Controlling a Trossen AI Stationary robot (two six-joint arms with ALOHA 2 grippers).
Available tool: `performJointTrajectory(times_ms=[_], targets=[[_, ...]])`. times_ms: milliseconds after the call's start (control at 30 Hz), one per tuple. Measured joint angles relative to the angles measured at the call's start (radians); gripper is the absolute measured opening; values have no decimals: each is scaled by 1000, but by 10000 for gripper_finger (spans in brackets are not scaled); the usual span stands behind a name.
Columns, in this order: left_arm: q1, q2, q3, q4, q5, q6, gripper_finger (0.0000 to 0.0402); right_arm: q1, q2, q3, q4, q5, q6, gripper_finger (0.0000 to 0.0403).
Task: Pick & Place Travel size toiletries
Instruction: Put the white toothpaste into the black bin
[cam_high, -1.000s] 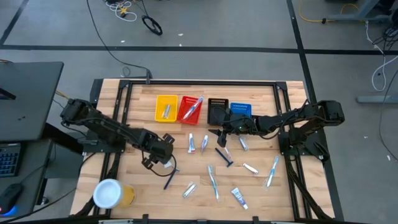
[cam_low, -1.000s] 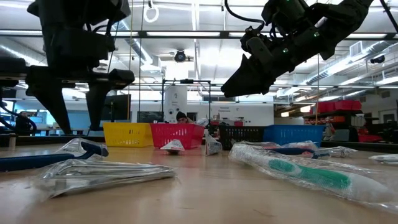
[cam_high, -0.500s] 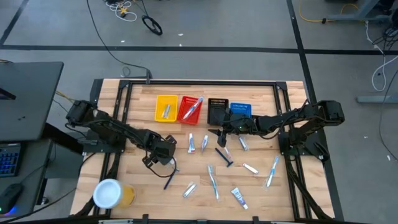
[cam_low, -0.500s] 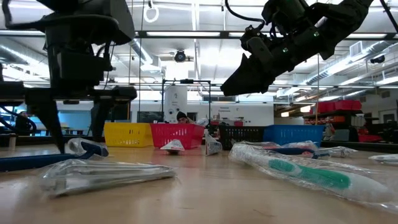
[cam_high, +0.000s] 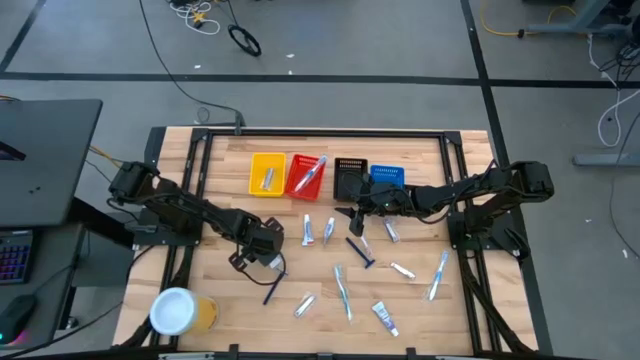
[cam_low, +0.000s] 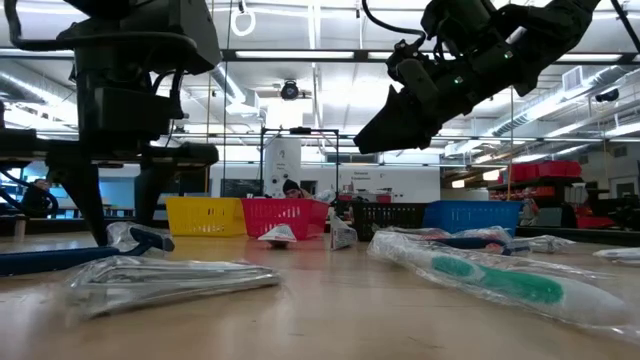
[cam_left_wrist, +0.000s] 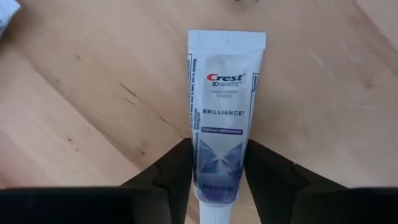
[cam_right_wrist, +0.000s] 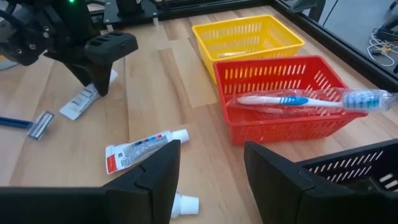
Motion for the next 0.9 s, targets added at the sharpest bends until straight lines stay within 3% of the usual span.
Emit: performJointTrajectory(times_ms=[300, 433, 567, 767, 900], targets=[[8, 1, 75, 43, -42, -80, 116, 0, -6, 0, -21, 0, 11, 189], [37, 3, 116, 78, -54, -90, 109, 0, -64, 0, -149, 6, 27, 189], [88, 2, 178, 95, -55, -61, 106, 7, -177, 0, -360, 90, 131, 189], [214, 2, 252, 326, -57, 7, 105, 22, -338, 0, -646, 145, 225, 189], [321, 10, 260, 525, 36, -67, 105, 22, -376, 0, -739, 147, 254, 189]])
